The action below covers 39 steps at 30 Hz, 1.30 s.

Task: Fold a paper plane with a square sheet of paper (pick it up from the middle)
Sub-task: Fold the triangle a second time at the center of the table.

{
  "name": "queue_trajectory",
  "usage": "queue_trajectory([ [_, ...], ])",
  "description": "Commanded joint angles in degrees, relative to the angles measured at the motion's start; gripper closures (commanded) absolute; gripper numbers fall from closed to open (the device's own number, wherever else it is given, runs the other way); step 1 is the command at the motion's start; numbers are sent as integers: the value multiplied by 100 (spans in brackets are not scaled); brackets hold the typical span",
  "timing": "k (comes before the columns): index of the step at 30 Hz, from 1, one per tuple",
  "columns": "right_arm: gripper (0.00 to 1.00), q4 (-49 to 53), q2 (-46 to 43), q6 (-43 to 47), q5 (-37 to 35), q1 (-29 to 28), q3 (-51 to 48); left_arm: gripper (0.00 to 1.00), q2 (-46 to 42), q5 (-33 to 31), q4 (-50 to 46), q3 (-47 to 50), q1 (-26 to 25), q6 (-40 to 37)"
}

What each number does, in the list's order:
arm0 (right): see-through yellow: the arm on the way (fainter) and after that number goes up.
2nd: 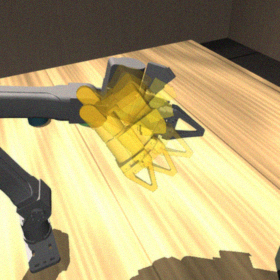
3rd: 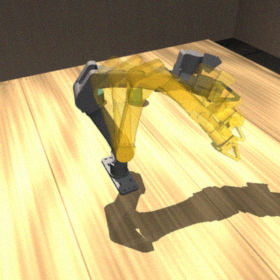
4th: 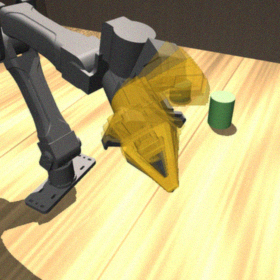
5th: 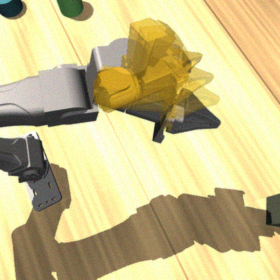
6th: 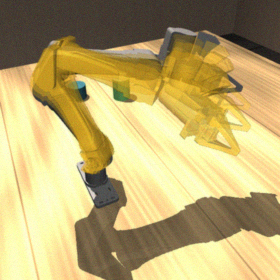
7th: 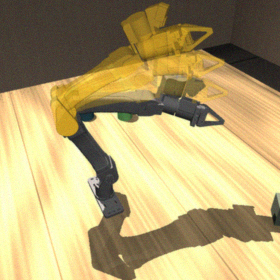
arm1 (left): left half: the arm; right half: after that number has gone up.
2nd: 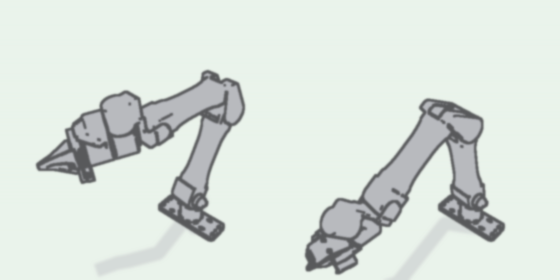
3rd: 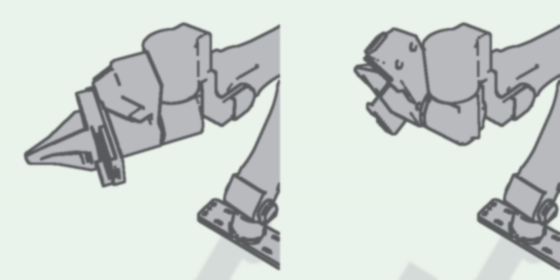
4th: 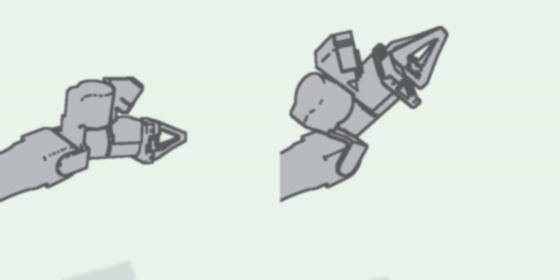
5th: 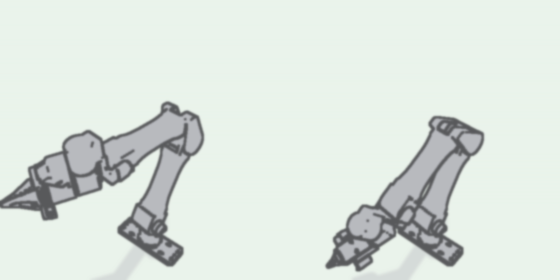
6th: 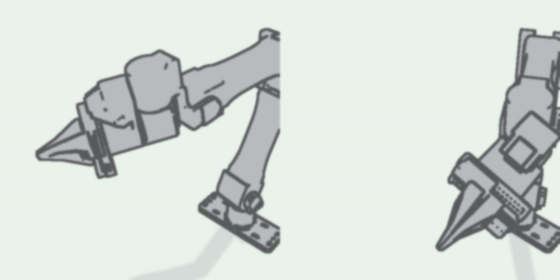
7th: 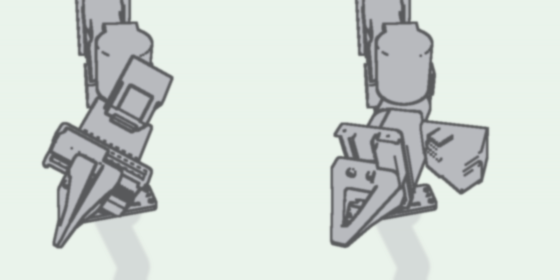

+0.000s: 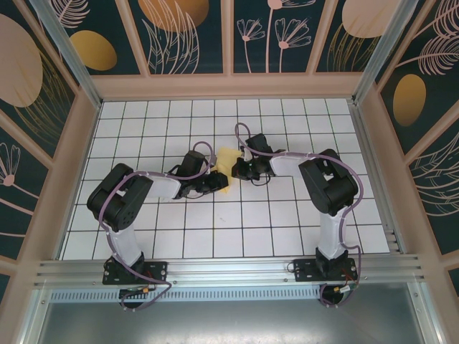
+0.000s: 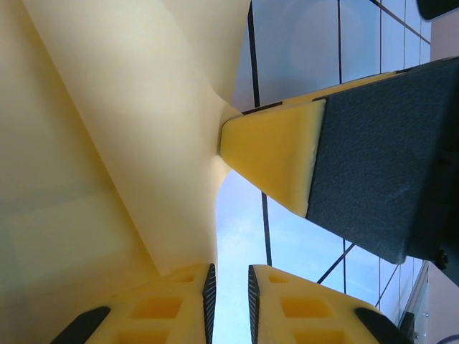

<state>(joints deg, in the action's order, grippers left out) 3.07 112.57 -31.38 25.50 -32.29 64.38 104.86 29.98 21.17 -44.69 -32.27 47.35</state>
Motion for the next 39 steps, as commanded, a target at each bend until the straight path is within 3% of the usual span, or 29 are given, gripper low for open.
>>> queue_trajectory([
  [1, 95, 30, 102, 144, -23, 14, 181, 77, 86, 8, -118, -120, -31, -138],
  [39, 94, 78, 321, 132, -150, 13, 378, 83, 206, -228, -475, -181, -67, -246],
])
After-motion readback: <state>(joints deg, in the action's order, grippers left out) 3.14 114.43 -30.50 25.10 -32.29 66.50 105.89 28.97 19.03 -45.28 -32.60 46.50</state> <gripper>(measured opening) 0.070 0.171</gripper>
